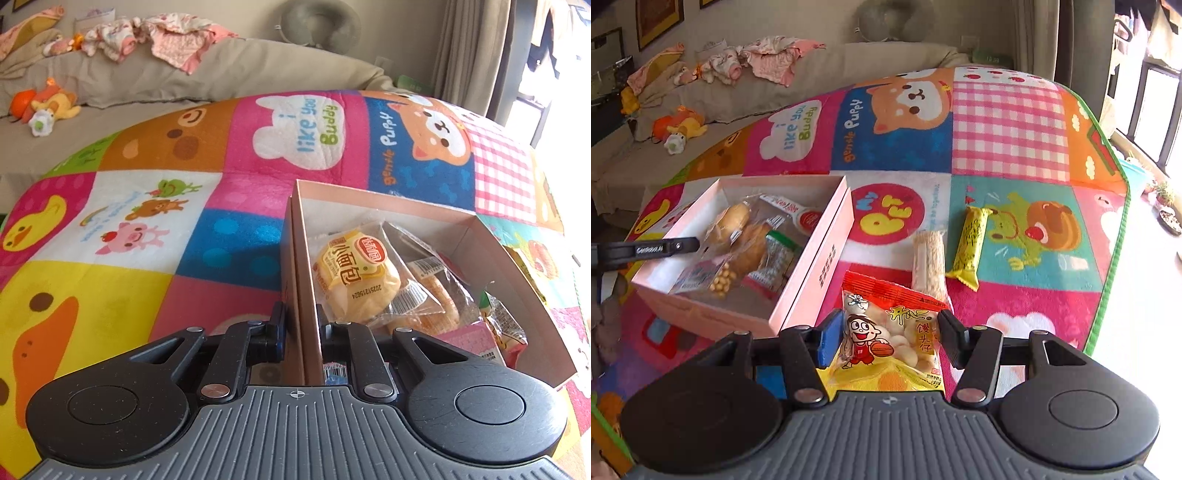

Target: Organize objects

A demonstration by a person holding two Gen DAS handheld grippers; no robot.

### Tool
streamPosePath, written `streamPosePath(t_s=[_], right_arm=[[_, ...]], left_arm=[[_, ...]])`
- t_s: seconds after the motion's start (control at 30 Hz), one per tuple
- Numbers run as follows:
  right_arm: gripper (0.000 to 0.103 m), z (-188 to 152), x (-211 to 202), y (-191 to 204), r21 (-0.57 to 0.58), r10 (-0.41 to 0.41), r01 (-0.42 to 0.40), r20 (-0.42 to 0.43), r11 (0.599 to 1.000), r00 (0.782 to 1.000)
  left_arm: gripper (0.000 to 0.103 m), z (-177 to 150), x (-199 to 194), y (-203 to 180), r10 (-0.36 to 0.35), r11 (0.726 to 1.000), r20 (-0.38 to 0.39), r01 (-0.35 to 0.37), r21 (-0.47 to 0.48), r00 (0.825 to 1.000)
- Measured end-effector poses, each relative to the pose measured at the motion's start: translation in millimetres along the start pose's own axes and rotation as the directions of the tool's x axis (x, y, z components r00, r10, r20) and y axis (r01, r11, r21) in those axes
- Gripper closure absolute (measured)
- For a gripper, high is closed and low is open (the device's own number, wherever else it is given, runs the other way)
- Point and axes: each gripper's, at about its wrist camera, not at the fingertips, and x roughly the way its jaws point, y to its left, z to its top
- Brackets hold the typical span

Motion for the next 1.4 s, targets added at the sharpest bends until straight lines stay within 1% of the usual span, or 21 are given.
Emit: streamPosePath(t_s=[0.13,0.2,0.27,0.37,0.43,0.53,0.67,0.7,0.73,0.77,0.8,0.9,1.0,1.07,1.1,1.2,1.3,1.4], right_arm=[[0.048,-34.0,-17.8,14.6,-0.013,0.037,-0.038,-0.021,0.999,0.999],[0.048,-43.8,-23.6,21.5,-0.013,0.073,-0.073,-0.026,0.997,0.997],[0.048,-46.2,-30.9,27.6,-0.010,0.115,-0.115,-0.004,0.993,0.993],[0.048,-37.7,-40.8,37.6,-0.007,0.185,-0.185,0.048,0.983,0.982],[0.048,-26.1,-44.7,47.1,-0.013,0.233,-0.233,0.086,0.972,0.969],[0.048,-6.2,-43.9,60.4,-0.034,0.268,-0.266,0.144,0.963,0.953],[0.048,25.2,-33.3,72.8,-0.035,0.292,-0.291,0.213,0.956,0.933],[0.047,31.2,-29.6,74.5,-0.029,0.289,-0.291,0.235,0.956,0.928],[0.043,35.1,-26.2,74.6,-0.021,0.278,-0.282,0.255,0.959,0.926],[0.038,37.6,-23.0,73.8,-0.009,0.264,-0.271,0.264,0.962,0.928],[0.029,39.7,-18.8,71.0,0.015,0.247,-0.260,0.269,0.965,0.931],[0.028,34.0,-16.6,55.2,0.067,0.208,-0.236,0.286,0.969,0.935],[0.022,19.7,-18.7,31.8,0.108,0.126,-0.164,0.295,0.980,0.947],[0.019,9.2,-17.0,16.0,0.134,0.069,-0.110,0.279,0.985,0.958],[0.019,1.6,-14.3,5.4,0.153,0.032,-0.074,0.259,0.986,0.965],[0.019,-16.8,-2.0,-19.8,0.211,-0.022,-0.018,0.185,0.977,0.983],[0.019,-33.7,10.1,-34.6,0.239,-0.059,0.027,0.129,0.971,0.990],[0.019,-41.9,19.6,-40.6,0.247,-0.089,0.061,0.104,0.967,0.991]], left_arm=[[0.087,-2.8,3.2,2.5,-0.004,1.000,-0.037,0.004,-0.011,0.999],[0.087,-2.5,3.1,2.1,-0.001,1.000,-0.044,0.000,-0.008,0.999],[0.088,-2.3,3.2,0.8,0.007,1.000,-0.047,-0.007,-0.007,0.999],[0.088,-2.2,3.1,0.7,0.010,1.000,-0.049,-0.010,-0.009,0.999],[0.088,-1.4,3.5,1.2,0.008,1.000,-0.052,-0.008,-0.012,0.999],[0.088,-0.2,4.2,1.2,0.008,1.000,-0.059,-0.009,-0.013,0.998],[0.087,0.4,4.7,2.5,0.002,1.000,-0.065,-0.003,-0.021,0.998],[0.087,0.2,4.7,3.0,0.000,1.000,-0.066,-0.002,-0.025,0.998],[0.087,0.1,4.8,3.4,-0.002,1.000,-0.066,0.000,-0.028,0.998],[0.087,-0.1,5.0,3.6,-0.003,1.000,-0.066,0.001,-0.031,0.998],[0.087,-0.1,5.0,3.9,-0.004,0.999,-0.065,0.002,-0.033,0.998],[0.087,-0.1,5.0,4.0,-0.004,0.999,-0.065,0.002,-0.033,0.998],[0.087,-0.4,5.0,4.3,-0.004,0.999,-0.060,0.002,-0.038,0.998],[0.087,-0.5,5.1,4.3,-0.004,0.999,-0.059,0.001,-0.043,0.998],[0.087,-0.6,5.2,4.2,-0.003,0.999,-0.058,0.001,-0.042,0.998],[0.087,-0.7,5.2,3.9,-0.003,0.999,-0.059,0.001,-0.043,0.998],[0.087,-0.9,5.1,3.6,-0.001,0.999,-0.059,-0.001,-0.041,0.998],[0.087,-1.0,4.9,3.4,-0.002,0.999,-0.059,-0.001,-0.041,0.998]])
